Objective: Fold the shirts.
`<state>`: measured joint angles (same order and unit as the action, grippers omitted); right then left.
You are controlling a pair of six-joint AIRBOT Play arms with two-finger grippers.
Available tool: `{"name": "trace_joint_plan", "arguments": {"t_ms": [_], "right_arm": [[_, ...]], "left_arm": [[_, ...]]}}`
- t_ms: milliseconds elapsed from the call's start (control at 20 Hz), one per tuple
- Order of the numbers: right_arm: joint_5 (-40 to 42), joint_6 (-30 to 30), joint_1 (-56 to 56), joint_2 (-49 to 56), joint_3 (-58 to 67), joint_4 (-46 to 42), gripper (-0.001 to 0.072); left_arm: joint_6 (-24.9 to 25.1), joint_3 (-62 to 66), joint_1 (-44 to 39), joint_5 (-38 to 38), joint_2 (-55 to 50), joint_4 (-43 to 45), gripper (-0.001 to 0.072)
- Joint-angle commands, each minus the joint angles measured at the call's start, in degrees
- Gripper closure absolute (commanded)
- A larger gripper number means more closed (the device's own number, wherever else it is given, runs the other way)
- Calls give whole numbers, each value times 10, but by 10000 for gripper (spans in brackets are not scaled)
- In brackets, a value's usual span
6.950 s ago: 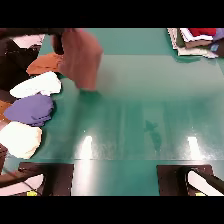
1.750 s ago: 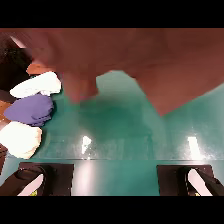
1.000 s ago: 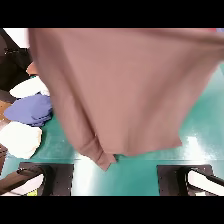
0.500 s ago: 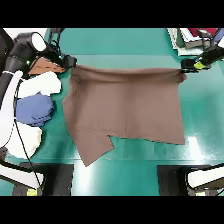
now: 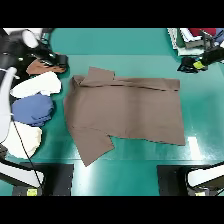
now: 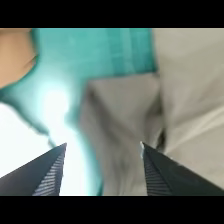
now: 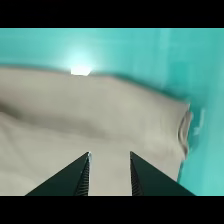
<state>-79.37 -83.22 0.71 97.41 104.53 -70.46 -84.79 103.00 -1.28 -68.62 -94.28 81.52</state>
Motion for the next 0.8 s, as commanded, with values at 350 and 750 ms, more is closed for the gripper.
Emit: {"name": "trace_joint_plan", "arguments": {"t_ms": [350, 750], "right_arm": [[-63, 106, 104, -249, -417, 210, 323], [-61, 118, 138, -349, -502, 209, 329]], "left_arm": [[23, -496, 105, -60, 297, -135, 152], [83, -715, 105, 68, 346, -280, 152]]}}
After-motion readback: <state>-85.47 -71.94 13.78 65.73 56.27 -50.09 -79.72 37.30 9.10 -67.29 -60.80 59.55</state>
